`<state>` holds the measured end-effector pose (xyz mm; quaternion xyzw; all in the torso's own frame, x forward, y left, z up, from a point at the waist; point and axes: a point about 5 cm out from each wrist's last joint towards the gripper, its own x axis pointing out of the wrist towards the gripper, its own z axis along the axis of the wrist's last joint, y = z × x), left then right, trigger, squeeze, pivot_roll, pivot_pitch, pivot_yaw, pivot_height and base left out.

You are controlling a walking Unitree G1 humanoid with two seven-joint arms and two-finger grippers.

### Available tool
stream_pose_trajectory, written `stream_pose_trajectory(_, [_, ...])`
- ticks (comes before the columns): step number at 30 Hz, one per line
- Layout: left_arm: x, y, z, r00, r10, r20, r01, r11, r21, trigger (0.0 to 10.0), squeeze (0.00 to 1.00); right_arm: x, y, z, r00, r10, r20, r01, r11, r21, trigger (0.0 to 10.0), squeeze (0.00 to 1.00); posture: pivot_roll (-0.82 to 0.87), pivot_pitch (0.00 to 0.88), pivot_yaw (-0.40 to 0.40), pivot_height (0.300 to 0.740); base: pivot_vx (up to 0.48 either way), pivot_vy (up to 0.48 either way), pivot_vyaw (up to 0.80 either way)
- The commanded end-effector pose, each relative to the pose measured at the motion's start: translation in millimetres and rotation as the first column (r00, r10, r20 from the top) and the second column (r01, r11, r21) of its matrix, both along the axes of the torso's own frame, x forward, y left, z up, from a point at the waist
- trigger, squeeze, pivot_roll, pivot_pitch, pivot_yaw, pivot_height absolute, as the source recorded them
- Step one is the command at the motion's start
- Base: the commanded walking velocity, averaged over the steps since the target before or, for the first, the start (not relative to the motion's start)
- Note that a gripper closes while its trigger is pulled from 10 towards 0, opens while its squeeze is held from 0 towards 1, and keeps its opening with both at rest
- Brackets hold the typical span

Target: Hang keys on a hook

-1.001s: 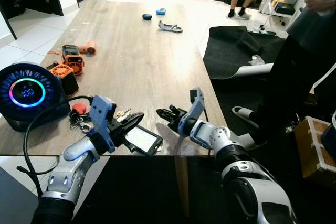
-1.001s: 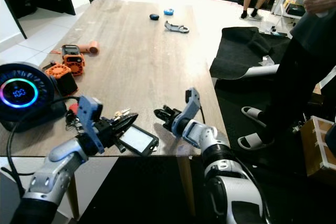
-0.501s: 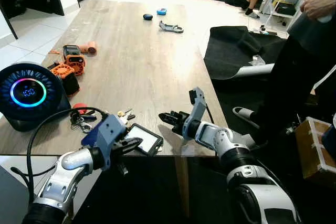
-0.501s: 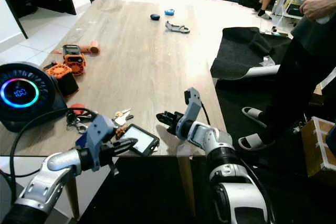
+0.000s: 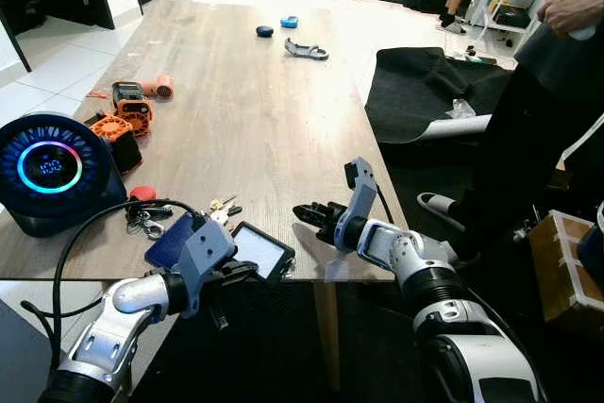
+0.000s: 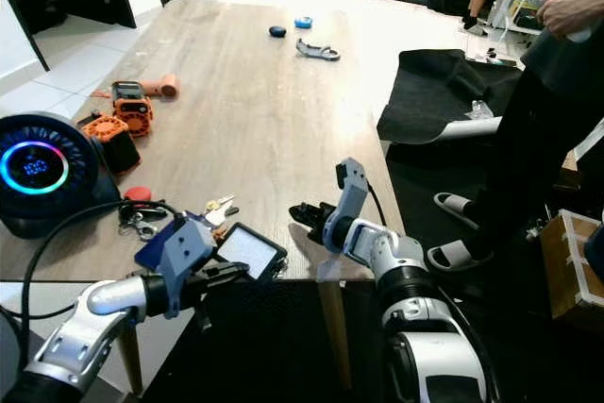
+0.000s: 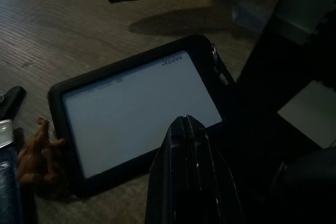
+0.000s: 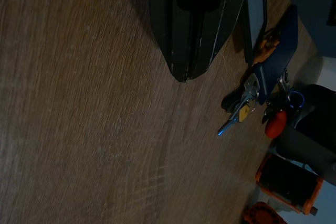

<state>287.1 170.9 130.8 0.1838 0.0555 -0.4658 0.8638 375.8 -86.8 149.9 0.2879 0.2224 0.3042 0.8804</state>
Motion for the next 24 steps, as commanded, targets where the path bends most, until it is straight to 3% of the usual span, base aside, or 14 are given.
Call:
stream_pose_trajectory(1, [-2.5,9.2,-5.2,0.999,0.021,-0.028,-0.020,0.999,0.031,10.0,0.00,-7.6,-0.1,-18.4,0.997,0.006,-0.074,-0.007,1.000,-0.021,10.0,0.00,0.08,0.157,-0.062,0.740,0.000,0.000,0.00])
stream_pose_trajectory(7, [4.4,14.2,6.2,0.998,0.061,0.005,-0.061,0.998,-0.022,10.0,0.00,-7.5,-0.7,-18.3,0.997,0.004,-0.073,-0.006,1.000,-0.021,10.0,0.00,0.08,0.156,-0.062,0.740,0.000,0.000,0.00])
stream_pose_trajectory(19, [0.7,14.6,-4.5,0.999,0.037,-0.011,-0.036,0.998,0.051,10.0,0.00,-7.5,0.7,-17.4,0.997,0.005,-0.071,-0.007,1.000,-0.021,10.0,0.00,0.08,0.152,-0.060,0.740,0.000,0.000,0.00])
stream_pose_trajectory(24, [-1.9,13.3,-13.0,0.999,0.023,-0.023,-0.021,0.995,0.096,10.0,0.00,-9.1,11.6,-13.7,0.997,0.042,-0.064,-0.042,0.999,-0.001,10.0,0.00,0.08,0.143,-0.063,0.740,0.000,0.000,0.00])
